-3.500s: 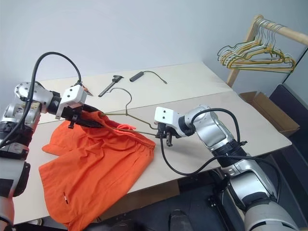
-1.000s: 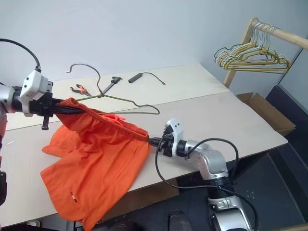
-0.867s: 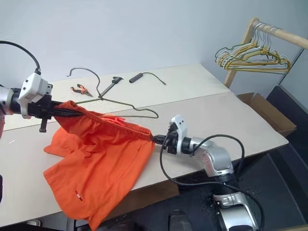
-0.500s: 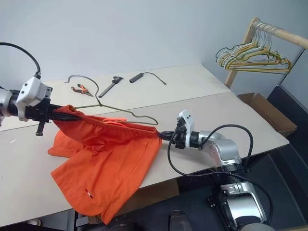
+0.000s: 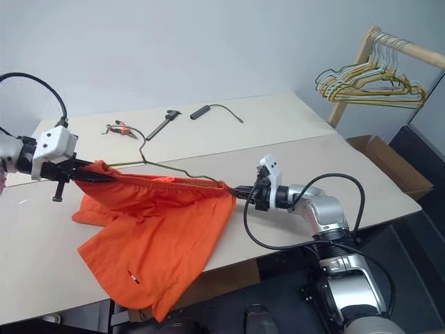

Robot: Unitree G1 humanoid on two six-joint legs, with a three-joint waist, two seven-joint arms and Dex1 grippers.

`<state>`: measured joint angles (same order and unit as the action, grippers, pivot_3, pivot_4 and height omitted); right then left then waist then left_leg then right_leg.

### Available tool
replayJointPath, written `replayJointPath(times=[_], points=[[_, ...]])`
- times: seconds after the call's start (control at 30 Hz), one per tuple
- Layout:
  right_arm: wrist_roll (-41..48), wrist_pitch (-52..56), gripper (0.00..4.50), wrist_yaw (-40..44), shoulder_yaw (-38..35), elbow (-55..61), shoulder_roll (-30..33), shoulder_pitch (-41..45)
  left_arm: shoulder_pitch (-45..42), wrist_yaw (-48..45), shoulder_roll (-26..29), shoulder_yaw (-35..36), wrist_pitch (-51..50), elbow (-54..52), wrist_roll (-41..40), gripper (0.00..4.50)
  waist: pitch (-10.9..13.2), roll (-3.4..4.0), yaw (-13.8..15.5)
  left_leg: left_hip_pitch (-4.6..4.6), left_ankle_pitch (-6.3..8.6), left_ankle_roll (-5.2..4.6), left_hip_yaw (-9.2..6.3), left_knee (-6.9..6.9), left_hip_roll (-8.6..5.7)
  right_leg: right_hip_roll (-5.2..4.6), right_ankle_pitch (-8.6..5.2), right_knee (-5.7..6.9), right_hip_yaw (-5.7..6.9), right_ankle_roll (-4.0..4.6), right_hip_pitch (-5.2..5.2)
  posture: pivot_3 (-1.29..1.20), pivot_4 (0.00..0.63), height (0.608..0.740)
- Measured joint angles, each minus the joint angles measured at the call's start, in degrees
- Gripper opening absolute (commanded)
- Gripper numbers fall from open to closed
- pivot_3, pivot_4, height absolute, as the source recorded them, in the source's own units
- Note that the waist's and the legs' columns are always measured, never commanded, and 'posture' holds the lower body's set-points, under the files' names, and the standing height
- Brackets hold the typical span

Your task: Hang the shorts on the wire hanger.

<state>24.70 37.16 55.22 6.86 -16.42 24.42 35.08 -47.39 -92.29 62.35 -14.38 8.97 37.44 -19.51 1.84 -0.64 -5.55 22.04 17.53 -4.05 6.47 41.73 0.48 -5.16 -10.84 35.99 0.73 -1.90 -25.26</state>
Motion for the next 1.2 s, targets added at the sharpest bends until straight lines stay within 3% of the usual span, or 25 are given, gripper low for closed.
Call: replayJointPath(times=[0.53,0.8,1.2], points=[[-5.9,-4.5,0.04,3.5,5.4,7.0,6.9,2.8,-1.3,0.2,-2.4,0.6,2.8,1.4,8.5,0.0,0.0,0.0,0.0,0.02,0.1,-0.17,0.02,0.0,0.01,0.0,0.0,0.0,0.01,0.0,-0.03,-0.1,0.0,0.74],[-8.4,-6.7,0.04,3.5,6.8,6.1,6.9,3.5,-1.3,1.6,-3.4,0.8,3.8,2.0,11.8,0.0,0.0,0.0,0.0,0.02,0.08,-0.13,0.04,0.01,0.0,-0.01,0.0,0.0,0.0,0.0,-0.03,-0.1,0.0,0.74],[-12.4,-6.6,0.04,3.7,8.7,15.6,9.3,7.1,-3.7,4.8,-5.1,1.2,5.0,1.5,18.4,0.0,0.0,0.0,0.1,0.06,0.07,-0.12,0.04,0.01,-0.03,-0.08,0.0,-0.01,0.03,-0.01,-0.06,-0.11,0.0,0.74]])
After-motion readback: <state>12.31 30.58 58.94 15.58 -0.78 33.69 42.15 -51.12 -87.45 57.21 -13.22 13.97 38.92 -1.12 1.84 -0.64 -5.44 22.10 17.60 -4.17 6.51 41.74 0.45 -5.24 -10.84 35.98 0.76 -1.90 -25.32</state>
